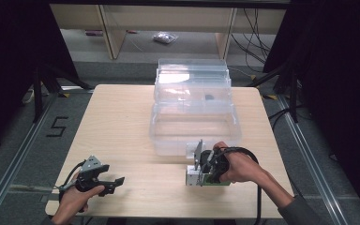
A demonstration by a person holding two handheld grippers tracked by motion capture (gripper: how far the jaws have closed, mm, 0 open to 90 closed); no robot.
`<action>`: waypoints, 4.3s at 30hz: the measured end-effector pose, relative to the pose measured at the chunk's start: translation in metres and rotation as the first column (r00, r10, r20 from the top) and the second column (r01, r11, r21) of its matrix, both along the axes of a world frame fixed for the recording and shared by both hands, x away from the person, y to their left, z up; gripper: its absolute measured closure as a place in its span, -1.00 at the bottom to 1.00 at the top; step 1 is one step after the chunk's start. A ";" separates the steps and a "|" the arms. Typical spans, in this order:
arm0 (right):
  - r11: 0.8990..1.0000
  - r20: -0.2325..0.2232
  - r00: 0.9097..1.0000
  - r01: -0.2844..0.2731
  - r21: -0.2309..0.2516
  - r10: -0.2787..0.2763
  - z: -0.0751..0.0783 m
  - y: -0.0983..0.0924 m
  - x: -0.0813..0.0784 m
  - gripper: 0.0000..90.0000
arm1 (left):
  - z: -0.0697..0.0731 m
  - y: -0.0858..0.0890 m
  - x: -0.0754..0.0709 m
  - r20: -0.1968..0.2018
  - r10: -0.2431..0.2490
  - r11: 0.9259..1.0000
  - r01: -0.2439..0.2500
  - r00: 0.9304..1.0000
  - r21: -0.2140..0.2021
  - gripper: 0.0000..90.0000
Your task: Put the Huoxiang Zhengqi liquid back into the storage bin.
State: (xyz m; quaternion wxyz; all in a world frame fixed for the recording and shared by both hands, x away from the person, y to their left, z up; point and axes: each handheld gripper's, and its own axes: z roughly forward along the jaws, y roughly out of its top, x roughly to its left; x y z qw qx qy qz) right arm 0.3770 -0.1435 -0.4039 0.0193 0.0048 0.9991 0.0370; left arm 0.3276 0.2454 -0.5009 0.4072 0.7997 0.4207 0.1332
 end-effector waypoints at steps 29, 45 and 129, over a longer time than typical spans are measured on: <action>0.997 0.018 0.998 0.055 0.056 -0.056 0.048 -0.020 0.020 0.44 | -0.001 -0.002 0.000 0.001 0.021 0.999 -0.020 1.000 -0.031 -0.64; 0.993 0.047 0.993 0.110 0.039 -0.112 0.080 -0.029 0.039 0.44 | -0.001 -0.002 0.000 -0.007 0.026 0.999 -0.026 1.000 -0.028 -0.64; 0.995 0.027 0.995 0.099 0.004 -0.099 0.032 -0.034 0.155 0.44 | -0.002 -0.002 0.000 0.001 0.025 0.999 -0.025 1.000 -0.048 -0.64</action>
